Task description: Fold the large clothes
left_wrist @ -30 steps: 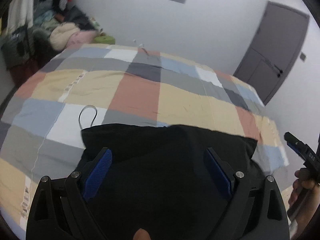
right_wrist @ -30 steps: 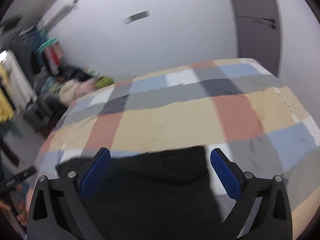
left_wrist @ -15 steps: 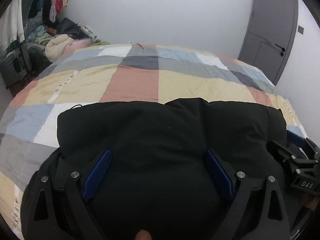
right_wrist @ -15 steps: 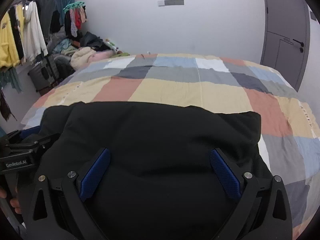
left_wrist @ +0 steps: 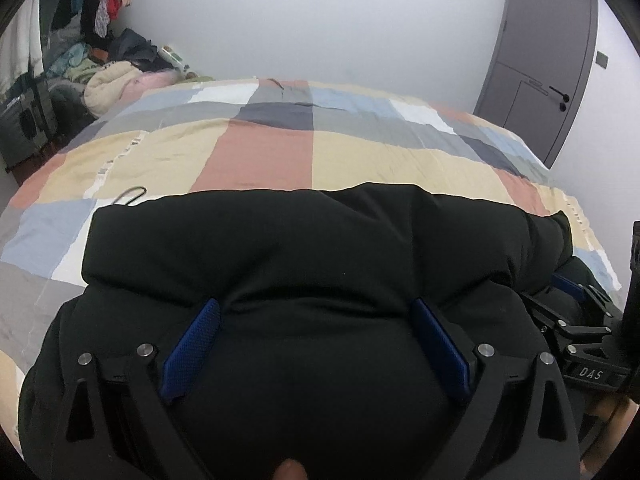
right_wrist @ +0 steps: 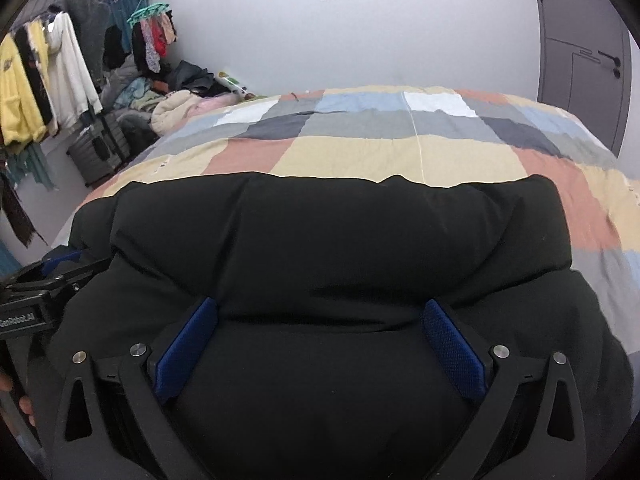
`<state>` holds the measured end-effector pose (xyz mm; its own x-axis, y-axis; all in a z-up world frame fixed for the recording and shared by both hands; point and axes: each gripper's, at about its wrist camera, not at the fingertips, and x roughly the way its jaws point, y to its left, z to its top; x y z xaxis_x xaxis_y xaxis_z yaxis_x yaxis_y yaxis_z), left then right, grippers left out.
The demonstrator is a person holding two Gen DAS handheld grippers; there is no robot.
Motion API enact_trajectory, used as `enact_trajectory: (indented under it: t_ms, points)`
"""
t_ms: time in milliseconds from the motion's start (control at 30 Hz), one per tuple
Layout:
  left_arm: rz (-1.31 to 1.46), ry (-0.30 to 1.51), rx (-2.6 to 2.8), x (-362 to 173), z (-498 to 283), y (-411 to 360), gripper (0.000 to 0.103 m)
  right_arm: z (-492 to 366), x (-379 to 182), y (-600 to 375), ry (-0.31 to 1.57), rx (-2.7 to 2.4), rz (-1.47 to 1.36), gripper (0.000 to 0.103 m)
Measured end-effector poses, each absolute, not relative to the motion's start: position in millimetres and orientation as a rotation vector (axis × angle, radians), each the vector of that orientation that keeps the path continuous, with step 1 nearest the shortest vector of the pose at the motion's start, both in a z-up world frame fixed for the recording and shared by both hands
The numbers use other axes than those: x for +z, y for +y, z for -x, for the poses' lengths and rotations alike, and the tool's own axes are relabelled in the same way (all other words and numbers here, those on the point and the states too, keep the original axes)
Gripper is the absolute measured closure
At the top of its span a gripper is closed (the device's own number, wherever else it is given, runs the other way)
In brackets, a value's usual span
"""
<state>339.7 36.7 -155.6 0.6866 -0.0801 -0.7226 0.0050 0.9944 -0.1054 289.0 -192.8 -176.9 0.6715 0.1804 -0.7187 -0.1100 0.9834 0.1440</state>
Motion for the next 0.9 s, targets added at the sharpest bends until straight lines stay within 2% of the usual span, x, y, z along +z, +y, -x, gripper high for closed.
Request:
enact_trajectory:
  t_ms: [267,433,533,667,800,900]
  points:
    - [0.115,0.782,-0.052,-149.4,-327.1,42.6,0.006,-278.6,-169.3,-197.1,0.812,0.215,-0.118,0.0]
    - [0.155,0.7,-0.038,-125.0,-309.0,72.6,0.006,-264.7,-142.9,-211.6,0.77,0.232,-0.11,0.0]
    - [0.147,0.729,0.008,-126.4,-307.3,95.7,0.006,-258.5,-131.3,-229.9,0.729,0.19,-0.076,0.0]
    - [0.134,0.823,0.08,-153.4,-311.1,114.1,0.006,-257.5,-142.1,-251.6,0.758,0.12,-0.067,0.0]
    - [0.131,0.843,0.052,-166.4,-305.1,117.0,0.005,-264.7,-169.2,-260.6,0.847,0.133,-0.123,0.0]
    - [0.101,0.845,0.05,-171.9,-302.2,112.6,0.005,-265.3,-178.0,-257.0,0.847,0.142,-0.112,0.0]
